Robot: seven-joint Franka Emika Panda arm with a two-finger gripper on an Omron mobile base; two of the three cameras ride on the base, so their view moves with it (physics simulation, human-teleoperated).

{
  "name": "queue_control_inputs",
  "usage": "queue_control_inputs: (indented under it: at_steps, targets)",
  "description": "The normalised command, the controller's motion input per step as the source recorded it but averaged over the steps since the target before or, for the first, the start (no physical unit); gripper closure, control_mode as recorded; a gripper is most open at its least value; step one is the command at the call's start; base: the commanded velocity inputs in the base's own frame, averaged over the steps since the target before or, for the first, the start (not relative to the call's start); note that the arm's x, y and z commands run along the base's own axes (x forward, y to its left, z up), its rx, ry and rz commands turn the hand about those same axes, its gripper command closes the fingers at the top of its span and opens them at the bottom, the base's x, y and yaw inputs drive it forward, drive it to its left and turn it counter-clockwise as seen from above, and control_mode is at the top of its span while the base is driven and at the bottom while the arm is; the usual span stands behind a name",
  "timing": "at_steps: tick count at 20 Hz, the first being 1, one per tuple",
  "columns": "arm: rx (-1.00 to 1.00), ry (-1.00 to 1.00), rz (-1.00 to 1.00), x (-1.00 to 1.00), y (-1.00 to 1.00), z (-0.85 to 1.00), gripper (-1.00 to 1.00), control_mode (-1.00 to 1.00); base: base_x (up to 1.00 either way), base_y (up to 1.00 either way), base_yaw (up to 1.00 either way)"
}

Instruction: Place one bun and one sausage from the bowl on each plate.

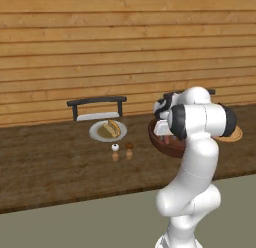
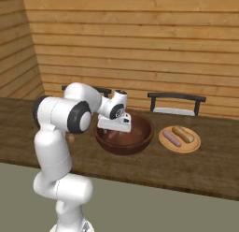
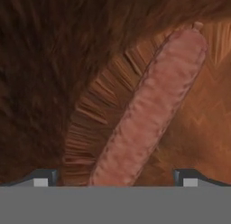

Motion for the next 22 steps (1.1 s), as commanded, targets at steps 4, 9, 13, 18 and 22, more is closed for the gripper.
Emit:
queue_control_inputs:
  at_steps: [4,9,13,18,22]
  targets:
    - [0.01,0.0,-0.01,0.0,-0.01,-0.21,-1.0,-1.0,0.0,0.0,0.0]
    - [0.0,0.0,-0.01,0.0,0.0,-0.29,-1.0,-1.0,0.0,0.0,0.0]
    - [0.0,0.0,0.0,0.0,0.0,-0.04,1.0,-1.0,0.0,0.0,0.0]
    - [0.0,0.0,0.0,0.0,0.0,0.0,1.0,-1.0,0.0,0.0,0.0]
    - [0.0,0.0,0.0,0.0,0.0,0.0,1.0,-1.0,0.0,0.0,0.0]
